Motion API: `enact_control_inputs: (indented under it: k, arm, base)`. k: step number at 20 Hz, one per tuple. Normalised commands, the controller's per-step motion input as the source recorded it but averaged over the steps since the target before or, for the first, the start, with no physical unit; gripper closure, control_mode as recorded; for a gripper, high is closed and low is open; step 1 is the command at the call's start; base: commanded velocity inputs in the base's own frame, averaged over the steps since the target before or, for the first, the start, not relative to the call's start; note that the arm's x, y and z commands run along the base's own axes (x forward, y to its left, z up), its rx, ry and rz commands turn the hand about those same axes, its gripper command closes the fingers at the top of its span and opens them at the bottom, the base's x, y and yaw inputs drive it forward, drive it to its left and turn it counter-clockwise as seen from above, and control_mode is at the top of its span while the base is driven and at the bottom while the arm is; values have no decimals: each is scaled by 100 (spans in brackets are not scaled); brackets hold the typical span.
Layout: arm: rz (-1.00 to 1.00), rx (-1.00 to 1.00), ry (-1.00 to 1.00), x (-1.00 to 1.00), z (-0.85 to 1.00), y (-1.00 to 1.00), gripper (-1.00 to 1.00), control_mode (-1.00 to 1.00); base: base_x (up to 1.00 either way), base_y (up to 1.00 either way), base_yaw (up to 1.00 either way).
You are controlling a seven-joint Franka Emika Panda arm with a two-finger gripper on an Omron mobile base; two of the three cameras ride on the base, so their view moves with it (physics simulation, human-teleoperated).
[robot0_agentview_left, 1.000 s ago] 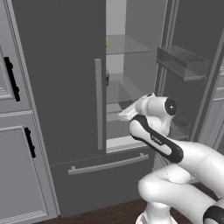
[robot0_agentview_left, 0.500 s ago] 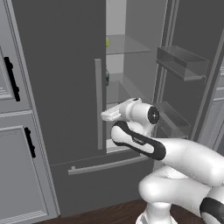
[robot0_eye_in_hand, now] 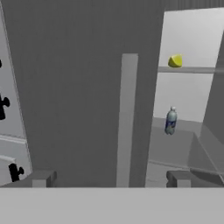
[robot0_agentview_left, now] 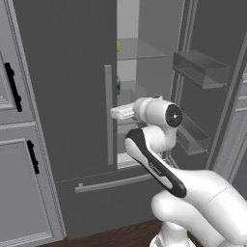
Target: Grab a lemon wedge from the fridge and one ice cube from the ice bowl, and put them in the glass of lemonade.
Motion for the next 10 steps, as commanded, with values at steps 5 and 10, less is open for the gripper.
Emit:
enact_control_inputs:
  k: [5,10]
  arm:
    - [-7,-16,34,-28,23,0,-100,-100]
    - [-17,-16,21,5,-36,-3,-100,-100]
  base:
    - [0,0,0]
    - [0,0,0]
